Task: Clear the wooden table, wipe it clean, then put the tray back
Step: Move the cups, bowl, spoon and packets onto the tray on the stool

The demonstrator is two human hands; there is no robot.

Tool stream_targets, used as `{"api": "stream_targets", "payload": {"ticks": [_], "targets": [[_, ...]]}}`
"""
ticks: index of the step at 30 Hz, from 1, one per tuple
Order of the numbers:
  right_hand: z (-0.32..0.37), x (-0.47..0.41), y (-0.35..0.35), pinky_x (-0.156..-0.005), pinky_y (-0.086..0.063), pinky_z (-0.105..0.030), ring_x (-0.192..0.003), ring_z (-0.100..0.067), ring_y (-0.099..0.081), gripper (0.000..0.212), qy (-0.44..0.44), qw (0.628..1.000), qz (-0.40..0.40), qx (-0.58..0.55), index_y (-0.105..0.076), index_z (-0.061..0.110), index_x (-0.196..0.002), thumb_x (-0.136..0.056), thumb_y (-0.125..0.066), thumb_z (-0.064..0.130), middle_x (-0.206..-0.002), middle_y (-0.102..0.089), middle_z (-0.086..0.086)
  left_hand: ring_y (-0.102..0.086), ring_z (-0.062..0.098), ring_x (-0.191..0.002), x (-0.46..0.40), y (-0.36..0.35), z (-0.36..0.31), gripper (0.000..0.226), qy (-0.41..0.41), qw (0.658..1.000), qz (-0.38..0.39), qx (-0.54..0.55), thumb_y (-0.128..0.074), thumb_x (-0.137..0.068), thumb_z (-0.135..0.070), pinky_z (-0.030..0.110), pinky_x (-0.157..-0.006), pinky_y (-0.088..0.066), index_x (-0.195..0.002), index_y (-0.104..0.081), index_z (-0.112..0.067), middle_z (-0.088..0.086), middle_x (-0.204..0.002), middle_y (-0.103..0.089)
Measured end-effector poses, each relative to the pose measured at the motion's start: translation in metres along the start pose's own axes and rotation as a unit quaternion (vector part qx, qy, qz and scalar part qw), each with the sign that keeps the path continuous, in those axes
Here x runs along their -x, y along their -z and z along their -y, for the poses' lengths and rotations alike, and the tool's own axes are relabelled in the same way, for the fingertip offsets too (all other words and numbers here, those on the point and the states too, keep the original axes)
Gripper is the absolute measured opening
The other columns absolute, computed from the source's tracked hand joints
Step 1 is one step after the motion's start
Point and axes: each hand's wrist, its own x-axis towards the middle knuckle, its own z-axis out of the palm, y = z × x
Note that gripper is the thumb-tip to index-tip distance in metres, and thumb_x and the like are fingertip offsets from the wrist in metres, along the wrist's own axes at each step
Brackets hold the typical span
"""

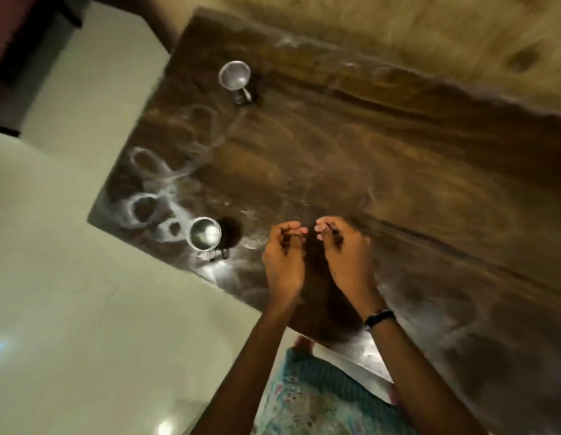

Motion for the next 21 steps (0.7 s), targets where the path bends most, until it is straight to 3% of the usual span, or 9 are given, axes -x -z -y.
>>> {"api": "stream_targets", "payload": {"ticks": [2,5,6,11,14,17,19,21], "targets": [[0.029,-0.008,-0.04,-0.068,-0.039,-0.012,-0.097,-0.015,-0.063,0.023,0.0,0.999,0.047,0.023,-0.065,0.023,-0.114,-0.098,-0.049,0.022,-0.111,-0.07,0.003,-0.065,0.011,-0.091,-0.028,0.042,0.0,0.021,-0.027,0.999,-0.045,-0.013,-0.05,-0.09,-0.002,0.026,-0.089,-0.05,-0.094,-0.059,-0.02,-0.003,-0.09,-0.068],[0.053,-0.013,-0.087,-0.074,-0.053,-0.027,-0.092,-0.014,-0.067,0.021,0.015,0.995,0.1,0.023,-0.065,0.027,-0.112,-0.097,-0.049,0.025,-0.106,-0.071,0.004,-0.057,-0.005,-0.086,-0.054,0.087,0.004,0.014,-0.073,0.987,-0.14,-0.031,-0.051,-0.091,-0.005,0.011,-0.081,-0.044,-0.101,-0.056,-0.013,0.001,-0.1,-0.063],[0.058,-0.013,-0.1,-0.072,-0.057,-0.032,-0.09,-0.013,-0.067,0.02,0.021,0.994,0.109,0.023,-0.065,0.029,-0.11,-0.097,-0.05,0.025,-0.104,-0.072,0.005,-0.055,-0.004,-0.086,-0.061,0.098,0.01,0.012,-0.083,0.979,-0.181,-0.039,-0.051,-0.091,-0.006,0.009,-0.079,-0.043,-0.102,-0.054,-0.011,0.003,-0.102,-0.059],[0.071,-0.018,-0.13,-0.073,-0.058,-0.035,-0.089,-0.011,-0.068,0.018,0.04,0.991,0.12,0.034,-0.066,0.025,-0.107,-0.096,-0.052,0.022,-0.102,-0.072,0.008,-0.048,0.034,-0.1,-0.078,0.12,0.038,0.032,-0.02,0.95,-0.308,-0.04,-0.06,-0.078,-0.015,0.048,-0.086,-0.047,-0.104,-0.047,0.001,0.004,-0.102,-0.039],[0.069,-0.027,-0.136,-0.077,-0.058,-0.036,-0.091,-0.011,-0.068,0.019,0.026,0.992,0.125,0.023,-0.066,0.022,-0.107,-0.096,-0.052,0.019,-0.103,-0.072,0.006,-0.051,0.038,-0.103,-0.084,0.12,0.049,0.038,0.074,0.959,-0.272,-0.019,-0.066,-0.079,-0.022,0.053,-0.09,-0.045,-0.103,-0.046,-0.002,0.012,-0.104,-0.046],[0.068,-0.036,-0.142,-0.078,-0.058,-0.038,-0.091,-0.012,-0.069,0.019,0.016,0.992,0.125,0.018,-0.067,0.023,-0.105,-0.095,-0.052,0.016,-0.102,-0.072,0.007,-0.062,0.037,-0.1,-0.097,0.124,0.061,0.053,0.169,0.964,-0.204,-0.005,-0.057,-0.073,-0.045,0.05,-0.091,-0.05,-0.109,-0.047,-0.007,0.017,-0.112,-0.061],[0.069,-0.044,-0.145,-0.077,-0.057,-0.04,-0.089,-0.012,-0.069,0.019,0.018,0.992,0.125,0.015,-0.066,0.024,-0.103,-0.095,-0.052,0.016,-0.101,-0.072,0.007,-0.07,0.033,-0.083,-0.105,0.127,0.056,0.046,0.177,0.966,-0.188,0.009,-0.052,-0.076,-0.037,0.039,-0.078,-0.058,-0.111,-0.05,-0.007,0.014,-0.106,-0.066],[0.074,-0.056,-0.146,-0.076,-0.057,-0.04,-0.088,-0.013,-0.069,0.02,0.023,0.992,0.121,0.018,-0.066,0.024,-0.103,-0.094,-0.051,0.016,-0.1,-0.072,0.006,-0.07,0.017,-0.06,-0.113,0.129,0.042,0.028,0.172,0.969,-0.173,0.023,-0.051,-0.087,-0.017,0.028,-0.062,-0.057,-0.11,-0.055,-0.003,0.01,-0.09,-0.068]]}}
